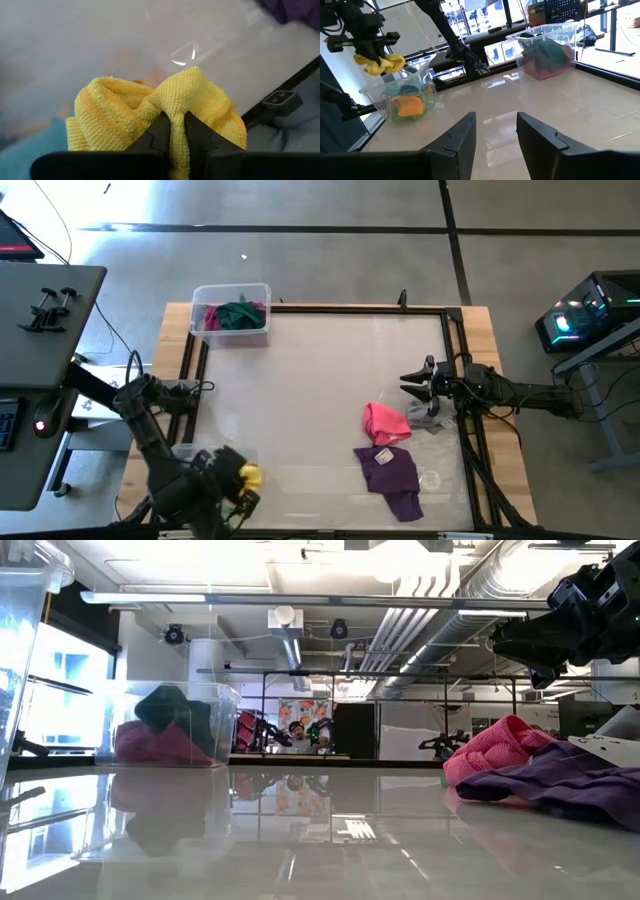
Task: Sort towels by color in basket
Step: Put the yellow towel into the bottom transparent bin
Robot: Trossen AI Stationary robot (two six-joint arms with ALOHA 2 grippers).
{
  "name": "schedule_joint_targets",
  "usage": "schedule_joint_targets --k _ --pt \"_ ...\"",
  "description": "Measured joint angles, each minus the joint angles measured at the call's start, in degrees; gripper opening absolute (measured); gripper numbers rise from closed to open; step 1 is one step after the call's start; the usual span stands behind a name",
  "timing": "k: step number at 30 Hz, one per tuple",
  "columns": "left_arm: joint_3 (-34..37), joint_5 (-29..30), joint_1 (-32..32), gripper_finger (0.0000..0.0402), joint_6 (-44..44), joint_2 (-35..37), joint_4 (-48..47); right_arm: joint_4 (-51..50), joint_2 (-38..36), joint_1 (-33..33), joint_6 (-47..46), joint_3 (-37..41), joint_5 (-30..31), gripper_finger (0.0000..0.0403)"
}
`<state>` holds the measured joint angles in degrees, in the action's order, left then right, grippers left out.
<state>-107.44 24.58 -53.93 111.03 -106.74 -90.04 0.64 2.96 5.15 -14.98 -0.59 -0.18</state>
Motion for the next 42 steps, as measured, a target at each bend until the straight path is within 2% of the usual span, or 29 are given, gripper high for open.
schedule_joint_targets --k 4,7,10,17,22,26,36,42 --pt "3.8 -0.5 -2.0 0.0023 7.6 0.0 0.0 0.0 0.0 0.0 0.0 0.0 0.0 0.0138" --pt "8.0 -4.7 -2.5 0.0023 10.8 -0.1 0.0 0.0 0.0 0.0 0.0 0.0 0.0 0.0138" --pt "11.7 -7.6 -2.6 0.0023 12.0 -0.1 0.1 0.0 0.0 0.0 0.0 0.0 0.0 0.0138" --pt "17.2 -7.4 -1.1 0.0023 12.9 -0.1 1.8 0.0 0.0 0.0 0.0 0.0 0.0 0.0138" --pt "19.4 -7.7 -0.3 0.0031 12.4 -0.1 7.4 0.0 0.0 0.0 0.0 0.0 0.0 0.0138" --pt "19.6 -9.2 -0.1 0.0064 12.4 -0.1 9.2 0.0 0.0 0.0 0.0 0.0 0.0 0.0138" --pt "19.5 -10.6 0.8 0.0179 12.7 3.7 7.2 0.0 0.0 0.0 0.0 0.0 0.0 0.0138" --pt "19.5 -10.6 0.8 0.0202 12.8 10.0 7.4 0.0 0.0 0.0 0.0 0.0 0.0 0.0138"
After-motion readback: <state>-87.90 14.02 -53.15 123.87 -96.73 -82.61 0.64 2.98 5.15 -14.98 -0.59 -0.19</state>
